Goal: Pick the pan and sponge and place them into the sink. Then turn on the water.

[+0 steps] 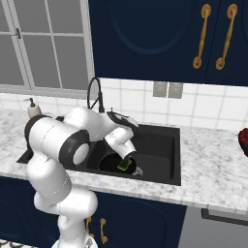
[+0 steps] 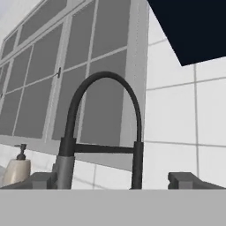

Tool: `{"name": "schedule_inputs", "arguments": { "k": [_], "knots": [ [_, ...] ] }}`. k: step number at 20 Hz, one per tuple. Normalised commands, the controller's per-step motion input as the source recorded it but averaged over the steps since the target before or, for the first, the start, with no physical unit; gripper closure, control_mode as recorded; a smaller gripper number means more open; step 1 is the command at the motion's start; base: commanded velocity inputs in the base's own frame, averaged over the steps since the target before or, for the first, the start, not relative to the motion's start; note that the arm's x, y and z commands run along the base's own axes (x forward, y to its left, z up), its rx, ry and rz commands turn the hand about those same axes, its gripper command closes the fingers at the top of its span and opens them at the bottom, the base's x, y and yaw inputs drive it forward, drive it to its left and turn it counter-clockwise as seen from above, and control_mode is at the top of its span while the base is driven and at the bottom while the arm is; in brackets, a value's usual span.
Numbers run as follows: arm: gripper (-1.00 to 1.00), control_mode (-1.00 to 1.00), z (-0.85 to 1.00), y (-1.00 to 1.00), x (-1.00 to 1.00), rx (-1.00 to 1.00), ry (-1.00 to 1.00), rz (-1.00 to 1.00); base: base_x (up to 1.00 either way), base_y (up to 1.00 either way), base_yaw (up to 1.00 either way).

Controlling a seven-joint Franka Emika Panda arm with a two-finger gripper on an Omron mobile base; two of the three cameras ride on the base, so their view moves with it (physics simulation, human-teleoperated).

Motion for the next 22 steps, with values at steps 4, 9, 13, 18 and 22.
{"name": "schedule_inputs", "arguments": {
  "k": [4, 9, 13, 18, 22],
  "knots": [
    [-1.0, -1.0, -0.09, 0.0, 0.31, 0.1, 0.03, 0.0, 0.0, 0.0, 0.0],
    [-1.0, -1.0, -0.17, 0.0, 0.34, 0.03, 0.0, 0.0, 0.0, 0.0, 0.0],
    [-1.0, -1.0, -0.32, 0.0, 0.36, -0.01, 0.0, 0.0, 0.0, 0.0, 0.0],
    [-1.0, -1.0, -0.14, 0.0, 0.34, -0.01, 0.01, 0.02, 0.0, 0.0, 0.0],
    [-1.0, -1.0, -0.08, 0.0, 0.37, 0.0, 0.05, 0.02, 0.0, 0.0, 0.0]
  ]
}}
